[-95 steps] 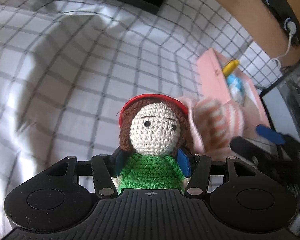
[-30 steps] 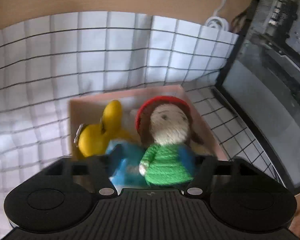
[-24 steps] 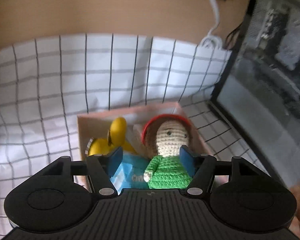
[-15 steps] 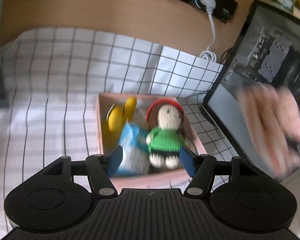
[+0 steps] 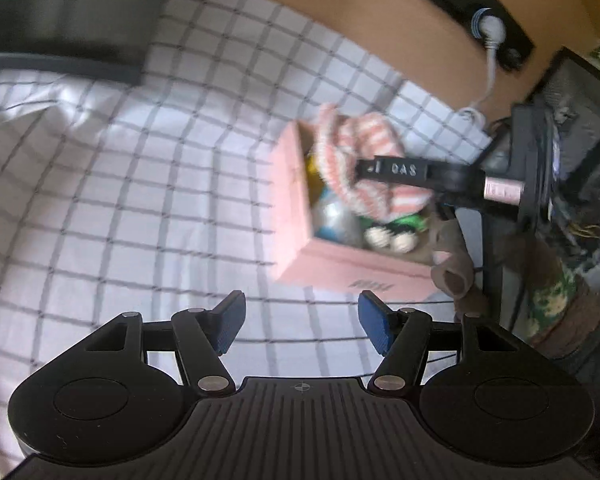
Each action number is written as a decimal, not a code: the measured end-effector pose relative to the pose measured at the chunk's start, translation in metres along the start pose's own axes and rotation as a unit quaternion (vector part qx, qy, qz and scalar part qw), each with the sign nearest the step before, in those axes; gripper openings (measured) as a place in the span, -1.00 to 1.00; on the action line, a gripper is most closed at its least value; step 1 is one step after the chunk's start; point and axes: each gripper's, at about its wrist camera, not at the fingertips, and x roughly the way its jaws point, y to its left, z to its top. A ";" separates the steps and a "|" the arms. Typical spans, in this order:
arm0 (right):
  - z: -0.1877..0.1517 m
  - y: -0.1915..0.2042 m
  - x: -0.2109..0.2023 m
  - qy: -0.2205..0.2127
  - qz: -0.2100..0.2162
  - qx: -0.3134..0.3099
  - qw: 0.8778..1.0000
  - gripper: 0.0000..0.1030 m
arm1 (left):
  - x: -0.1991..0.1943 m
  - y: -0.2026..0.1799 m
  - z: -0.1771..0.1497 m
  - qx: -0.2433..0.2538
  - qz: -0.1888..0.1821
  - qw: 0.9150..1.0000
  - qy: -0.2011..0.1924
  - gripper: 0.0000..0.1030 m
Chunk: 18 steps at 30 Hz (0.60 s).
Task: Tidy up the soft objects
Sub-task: 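Lay the towel over the doll in the pink box and open the right tool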
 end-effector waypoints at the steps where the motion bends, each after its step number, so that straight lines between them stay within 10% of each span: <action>1: -0.002 0.007 0.000 -0.004 -0.014 -0.021 1.000 -0.18 | -0.002 0.003 -0.001 0.002 0.015 1.000 0.000 0.31; 6: 0.000 0.007 -0.004 -0.011 -0.049 -0.037 0.998 -0.06 | -0.003 0.006 -0.001 0.030 0.071 0.997 -0.002 0.30; 10: -0.002 -0.001 -0.012 -0.010 -0.123 -0.048 0.991 0.66 | 0.003 0.005 0.000 0.050 0.058 0.997 0.008 0.31; 18: -0.006 0.011 -0.039 -0.009 -0.139 -0.051 0.989 0.67 | 0.022 -0.002 0.005 0.091 0.031 0.995 0.025 0.31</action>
